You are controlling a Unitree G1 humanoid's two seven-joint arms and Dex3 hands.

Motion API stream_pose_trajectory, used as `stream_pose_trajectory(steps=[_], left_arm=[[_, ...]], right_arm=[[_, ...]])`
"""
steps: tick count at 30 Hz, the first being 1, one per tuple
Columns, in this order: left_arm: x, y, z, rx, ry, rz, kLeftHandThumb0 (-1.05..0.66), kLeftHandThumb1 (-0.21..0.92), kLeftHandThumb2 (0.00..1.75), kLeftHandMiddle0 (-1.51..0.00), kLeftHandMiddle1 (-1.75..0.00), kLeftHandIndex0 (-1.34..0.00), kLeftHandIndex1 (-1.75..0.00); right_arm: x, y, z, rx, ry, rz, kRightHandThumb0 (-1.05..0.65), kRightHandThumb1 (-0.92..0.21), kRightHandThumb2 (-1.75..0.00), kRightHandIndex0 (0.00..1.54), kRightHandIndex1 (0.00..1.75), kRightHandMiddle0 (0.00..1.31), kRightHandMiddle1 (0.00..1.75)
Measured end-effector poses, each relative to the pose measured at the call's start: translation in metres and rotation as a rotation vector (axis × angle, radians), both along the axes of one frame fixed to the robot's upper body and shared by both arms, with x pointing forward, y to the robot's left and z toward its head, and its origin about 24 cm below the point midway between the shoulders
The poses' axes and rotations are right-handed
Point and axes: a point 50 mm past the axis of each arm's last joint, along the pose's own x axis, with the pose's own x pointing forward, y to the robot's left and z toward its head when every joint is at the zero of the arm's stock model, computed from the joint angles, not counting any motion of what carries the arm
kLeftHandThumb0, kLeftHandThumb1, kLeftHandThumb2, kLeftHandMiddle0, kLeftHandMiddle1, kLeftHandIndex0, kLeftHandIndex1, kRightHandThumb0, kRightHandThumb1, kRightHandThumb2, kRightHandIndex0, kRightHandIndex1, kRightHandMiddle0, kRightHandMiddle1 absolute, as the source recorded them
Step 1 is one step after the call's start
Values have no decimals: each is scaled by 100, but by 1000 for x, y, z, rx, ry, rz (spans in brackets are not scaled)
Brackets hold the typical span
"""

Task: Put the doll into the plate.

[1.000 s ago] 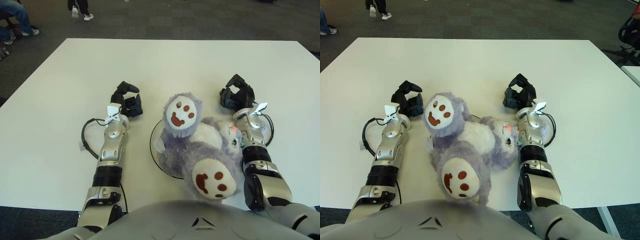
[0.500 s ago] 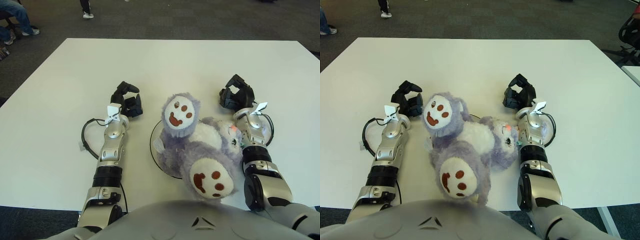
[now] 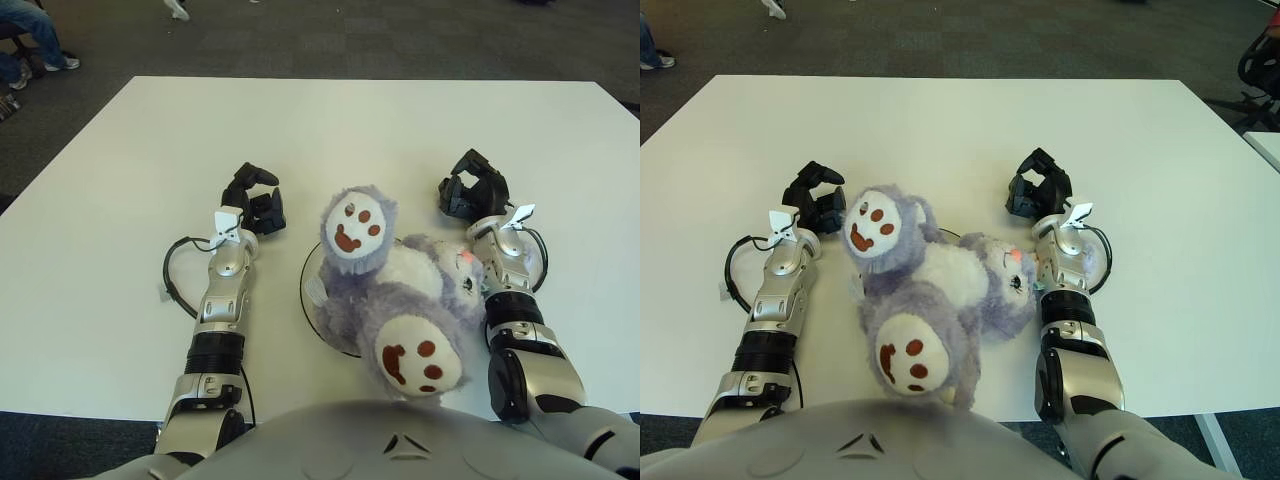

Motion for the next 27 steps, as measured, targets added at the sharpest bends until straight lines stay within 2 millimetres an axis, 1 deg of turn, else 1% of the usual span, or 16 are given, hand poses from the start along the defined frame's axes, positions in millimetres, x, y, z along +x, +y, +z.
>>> stream_pose_trajectory(steps=[8,27], left_arm=[[0,0,0,3,0,-1,-46,38,123,-123,-175,-56,-175],[0,1,0,13,2,-3,-46,39,123,-126,-175,-56,-175]], right_arm=[[0,0,0,1,1,0,-52,-22,-144,130,175,70,175],[-1,0,0,0,1,2,-52,-22,-144,130,175,70,175]])
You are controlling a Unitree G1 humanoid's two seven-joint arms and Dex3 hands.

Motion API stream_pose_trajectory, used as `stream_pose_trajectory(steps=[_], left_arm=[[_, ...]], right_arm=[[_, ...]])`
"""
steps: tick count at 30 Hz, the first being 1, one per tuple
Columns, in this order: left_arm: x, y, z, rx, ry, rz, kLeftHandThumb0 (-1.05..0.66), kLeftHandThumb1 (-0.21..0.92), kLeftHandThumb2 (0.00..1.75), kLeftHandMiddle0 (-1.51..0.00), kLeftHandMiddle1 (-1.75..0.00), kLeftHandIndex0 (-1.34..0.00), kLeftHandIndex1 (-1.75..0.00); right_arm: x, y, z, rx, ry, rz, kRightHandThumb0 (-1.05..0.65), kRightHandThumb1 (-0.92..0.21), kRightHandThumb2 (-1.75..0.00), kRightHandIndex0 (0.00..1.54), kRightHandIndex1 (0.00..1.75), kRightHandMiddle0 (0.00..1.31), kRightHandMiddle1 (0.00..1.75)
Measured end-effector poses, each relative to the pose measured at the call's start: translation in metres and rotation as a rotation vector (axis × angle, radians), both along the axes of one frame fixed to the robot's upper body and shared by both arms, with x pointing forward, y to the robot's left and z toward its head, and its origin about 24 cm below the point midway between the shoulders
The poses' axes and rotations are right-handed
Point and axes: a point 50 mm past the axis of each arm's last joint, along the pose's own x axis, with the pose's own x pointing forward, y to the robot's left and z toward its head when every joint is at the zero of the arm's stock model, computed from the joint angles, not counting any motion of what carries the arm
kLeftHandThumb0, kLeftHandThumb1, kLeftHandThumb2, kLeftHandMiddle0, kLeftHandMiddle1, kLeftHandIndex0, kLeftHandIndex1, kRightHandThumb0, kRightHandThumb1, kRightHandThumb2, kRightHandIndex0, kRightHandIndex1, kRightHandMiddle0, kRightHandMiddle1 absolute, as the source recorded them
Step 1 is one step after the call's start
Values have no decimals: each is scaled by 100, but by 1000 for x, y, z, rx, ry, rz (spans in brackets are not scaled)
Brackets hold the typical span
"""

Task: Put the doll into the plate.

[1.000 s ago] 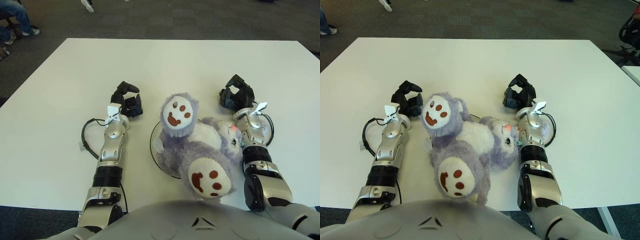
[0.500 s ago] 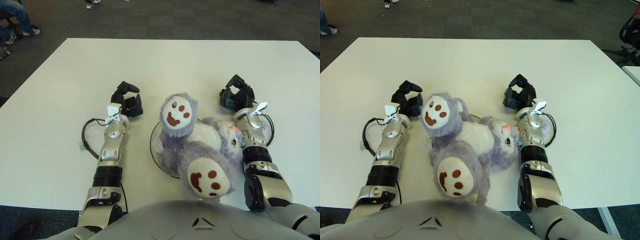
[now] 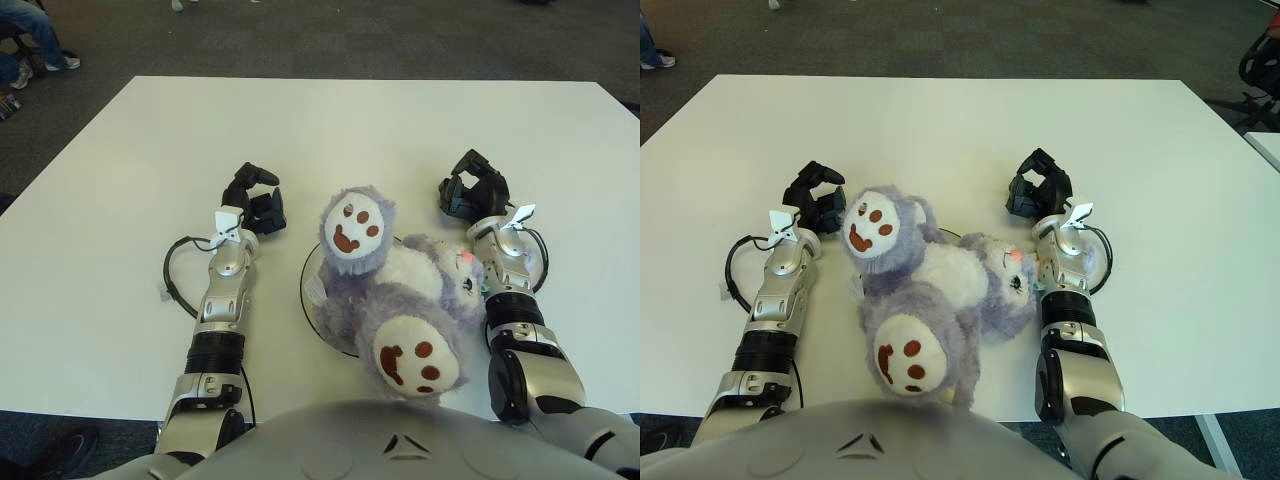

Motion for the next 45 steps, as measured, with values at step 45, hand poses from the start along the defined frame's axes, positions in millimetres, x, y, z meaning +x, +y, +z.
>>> stream_pose_trajectory(steps=[45], left_arm=[[0,-4,0,-18,-5,10,-46,37,124,-123,-175,-57,-175]], right_arm=[[-13,-7,8,36,27,-29,-51,-26,-139,123,175,66,175]])
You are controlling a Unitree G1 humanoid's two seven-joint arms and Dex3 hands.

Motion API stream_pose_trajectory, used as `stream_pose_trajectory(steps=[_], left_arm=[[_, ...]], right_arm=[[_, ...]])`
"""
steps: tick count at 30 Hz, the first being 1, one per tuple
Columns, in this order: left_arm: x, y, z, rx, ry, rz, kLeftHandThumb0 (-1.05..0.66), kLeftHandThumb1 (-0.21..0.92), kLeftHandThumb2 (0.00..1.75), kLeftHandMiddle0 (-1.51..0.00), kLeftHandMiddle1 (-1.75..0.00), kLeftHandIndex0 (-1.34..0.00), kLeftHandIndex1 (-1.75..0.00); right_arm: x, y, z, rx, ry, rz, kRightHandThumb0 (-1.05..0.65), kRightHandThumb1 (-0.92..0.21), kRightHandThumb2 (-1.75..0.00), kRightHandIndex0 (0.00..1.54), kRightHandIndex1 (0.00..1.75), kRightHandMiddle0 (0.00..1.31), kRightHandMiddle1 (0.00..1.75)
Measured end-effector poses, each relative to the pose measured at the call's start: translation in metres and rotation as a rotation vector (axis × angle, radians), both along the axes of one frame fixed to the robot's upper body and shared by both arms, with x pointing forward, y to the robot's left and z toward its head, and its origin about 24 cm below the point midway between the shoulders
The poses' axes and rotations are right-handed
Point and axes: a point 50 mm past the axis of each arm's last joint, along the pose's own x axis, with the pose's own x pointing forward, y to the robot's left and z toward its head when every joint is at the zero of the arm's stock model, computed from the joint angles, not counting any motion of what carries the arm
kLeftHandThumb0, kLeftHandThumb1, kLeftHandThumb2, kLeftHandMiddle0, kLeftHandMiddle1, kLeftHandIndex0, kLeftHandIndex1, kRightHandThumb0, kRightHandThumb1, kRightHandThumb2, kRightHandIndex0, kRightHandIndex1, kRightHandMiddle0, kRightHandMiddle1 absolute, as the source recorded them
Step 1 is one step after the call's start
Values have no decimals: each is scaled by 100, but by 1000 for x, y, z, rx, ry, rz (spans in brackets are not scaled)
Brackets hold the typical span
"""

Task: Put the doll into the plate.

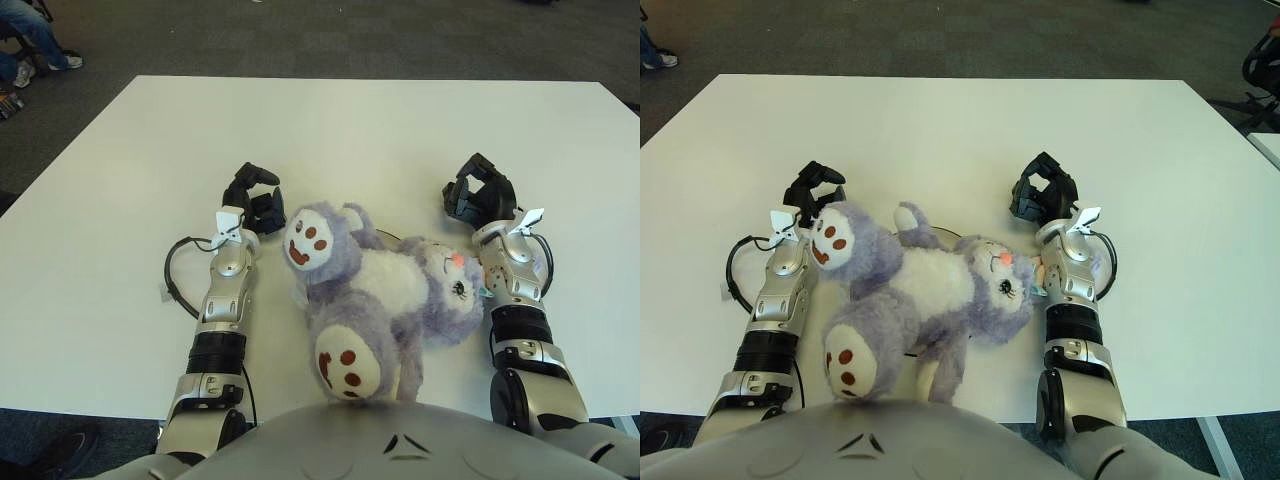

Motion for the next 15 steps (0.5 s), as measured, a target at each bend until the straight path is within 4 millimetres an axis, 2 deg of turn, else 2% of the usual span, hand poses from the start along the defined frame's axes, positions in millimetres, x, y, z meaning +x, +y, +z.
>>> stream_pose_trajectory(steps=[15], left_arm=[[0,0,0,-1,-1,2,-46,37,125,-123,-175,-57,-175]], right_arm=[[-1,-2,2,14,11,-22,-50,-26,-139,123,175,66,175]])
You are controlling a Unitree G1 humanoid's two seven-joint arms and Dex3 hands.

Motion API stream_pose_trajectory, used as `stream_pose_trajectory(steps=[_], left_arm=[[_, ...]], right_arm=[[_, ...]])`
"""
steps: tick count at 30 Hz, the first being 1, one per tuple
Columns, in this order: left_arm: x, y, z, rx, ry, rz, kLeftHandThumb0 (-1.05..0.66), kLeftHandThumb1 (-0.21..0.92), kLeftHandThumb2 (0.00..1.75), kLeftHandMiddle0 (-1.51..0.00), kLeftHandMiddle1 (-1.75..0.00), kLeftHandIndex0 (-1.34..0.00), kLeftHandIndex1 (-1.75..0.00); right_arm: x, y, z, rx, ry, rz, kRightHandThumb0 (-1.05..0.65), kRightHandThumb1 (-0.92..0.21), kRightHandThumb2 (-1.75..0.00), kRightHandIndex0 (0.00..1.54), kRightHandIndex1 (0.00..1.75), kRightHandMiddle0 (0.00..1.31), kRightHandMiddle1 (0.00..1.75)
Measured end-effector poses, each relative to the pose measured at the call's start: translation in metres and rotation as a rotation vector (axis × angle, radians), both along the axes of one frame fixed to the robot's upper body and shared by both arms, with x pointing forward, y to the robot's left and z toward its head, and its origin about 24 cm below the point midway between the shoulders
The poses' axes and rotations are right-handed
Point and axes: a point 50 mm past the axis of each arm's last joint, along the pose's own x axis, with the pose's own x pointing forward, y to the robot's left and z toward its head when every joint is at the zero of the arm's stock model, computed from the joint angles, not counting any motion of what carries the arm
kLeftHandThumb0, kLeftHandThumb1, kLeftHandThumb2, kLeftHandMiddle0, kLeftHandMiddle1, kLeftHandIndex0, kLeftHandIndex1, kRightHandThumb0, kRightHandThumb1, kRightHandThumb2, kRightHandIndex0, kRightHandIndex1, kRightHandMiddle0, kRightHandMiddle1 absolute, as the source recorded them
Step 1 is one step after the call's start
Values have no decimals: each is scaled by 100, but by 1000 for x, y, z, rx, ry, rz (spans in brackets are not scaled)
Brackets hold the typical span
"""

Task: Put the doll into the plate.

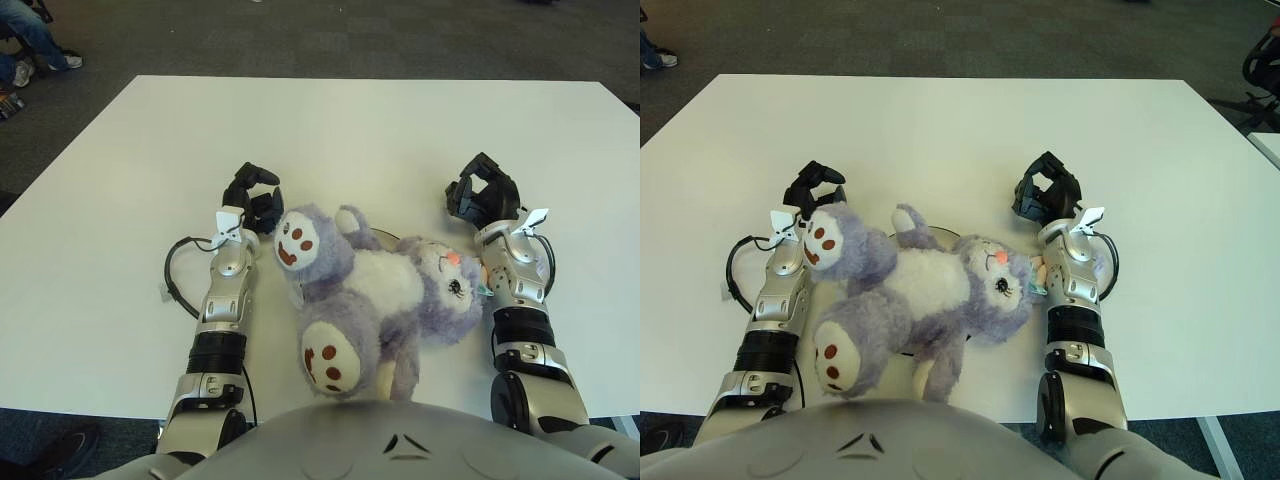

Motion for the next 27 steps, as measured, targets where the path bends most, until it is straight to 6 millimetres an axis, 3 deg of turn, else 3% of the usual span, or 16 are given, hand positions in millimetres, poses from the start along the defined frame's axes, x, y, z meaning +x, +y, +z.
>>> stream_pose_trajectory(steps=[27], left_arm=[[0,0,0,1,0,4,-46,37,125,-123,-175,-57,-175]], right_arm=[[0,-1,1,7,11,-15,-50,-26,-139,122,175,66,175]])
